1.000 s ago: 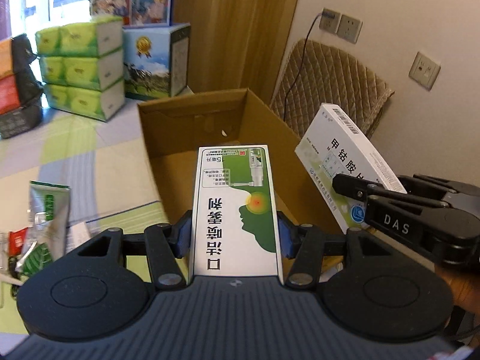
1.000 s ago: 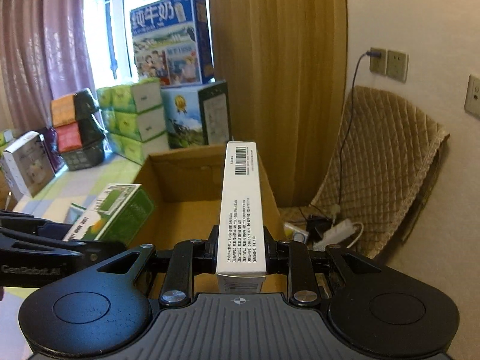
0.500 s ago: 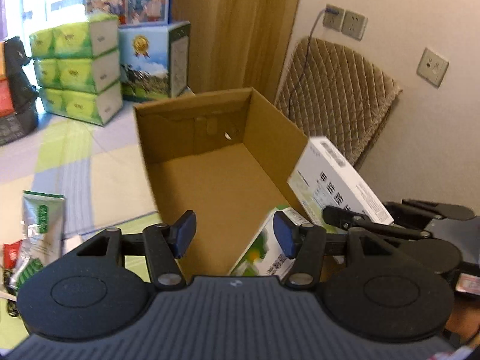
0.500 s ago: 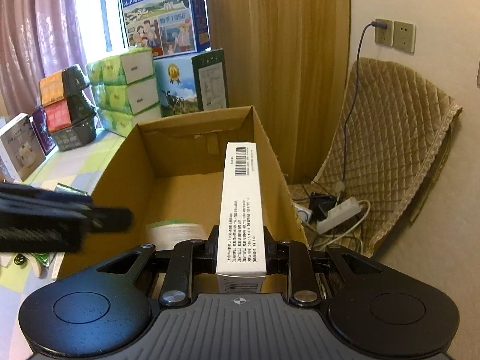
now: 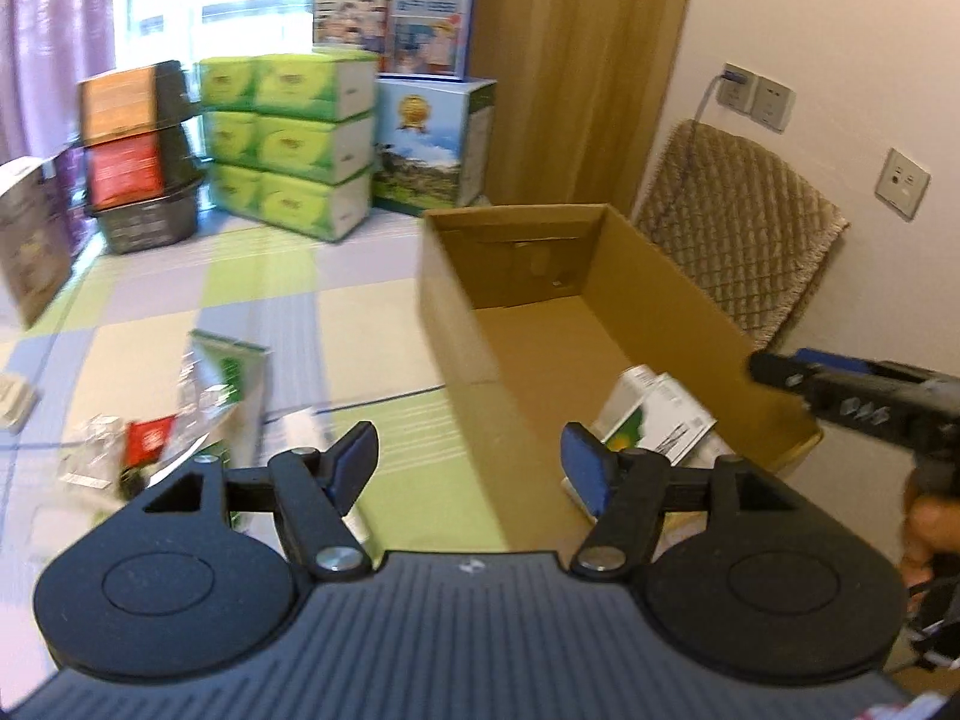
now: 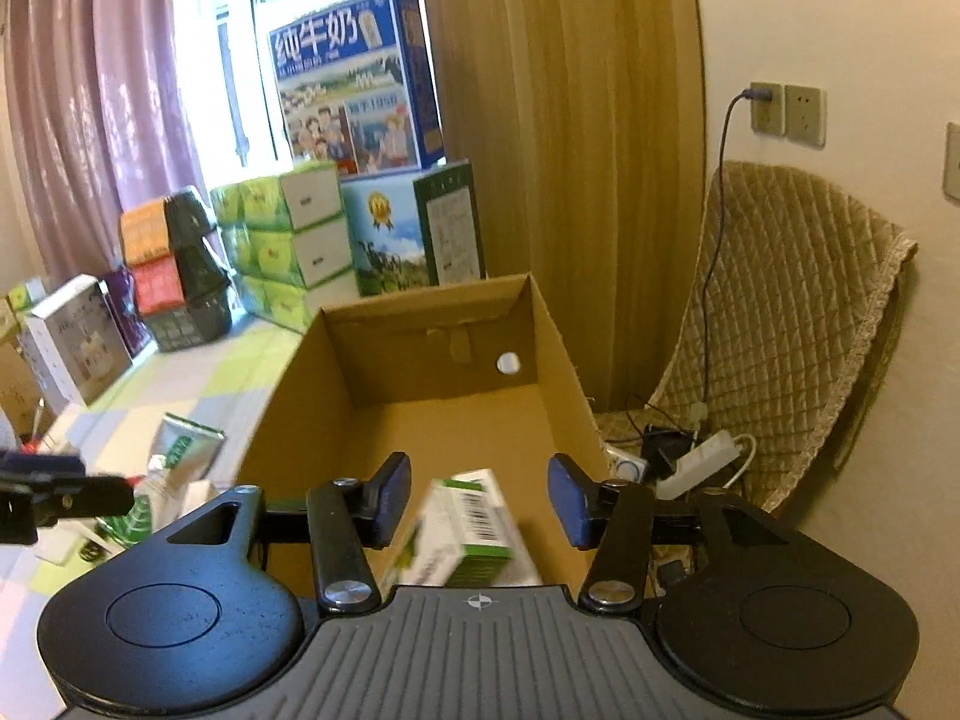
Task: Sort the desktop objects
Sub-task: 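Open both tools to drop the boxes into the cardboard box, then move the left tool to the clear container while the right approaches the narrow white box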
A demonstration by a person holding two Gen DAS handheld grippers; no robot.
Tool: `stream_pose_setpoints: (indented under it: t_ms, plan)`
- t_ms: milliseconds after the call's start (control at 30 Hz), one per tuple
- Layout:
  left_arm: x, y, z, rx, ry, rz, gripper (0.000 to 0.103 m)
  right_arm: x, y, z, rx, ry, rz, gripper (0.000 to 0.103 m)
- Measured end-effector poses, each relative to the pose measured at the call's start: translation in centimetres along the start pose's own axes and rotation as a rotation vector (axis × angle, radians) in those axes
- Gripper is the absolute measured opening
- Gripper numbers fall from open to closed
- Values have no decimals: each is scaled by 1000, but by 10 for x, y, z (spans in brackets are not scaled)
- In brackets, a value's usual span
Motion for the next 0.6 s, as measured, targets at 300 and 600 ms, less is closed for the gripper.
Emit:
stream_pose_setpoints:
  t_ms: [300,600]
  plan:
    - [-50,-49,34,72,-96,14,79,-26,-47,38,71,-15,-6,73]
    - [-110,-97,79,211,-135,53,84,-65,-68,95,187,-48,42,85]
Point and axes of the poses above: each gripper's, at about its wrist camera, not at the fingertips, and y roughly the way its jaws point, z to its left, x to its top, the point moved 1 cm from there along y, roughly the way its jaws point, and after that the axes turned 13 degrees about y, right-handed, at the moved point
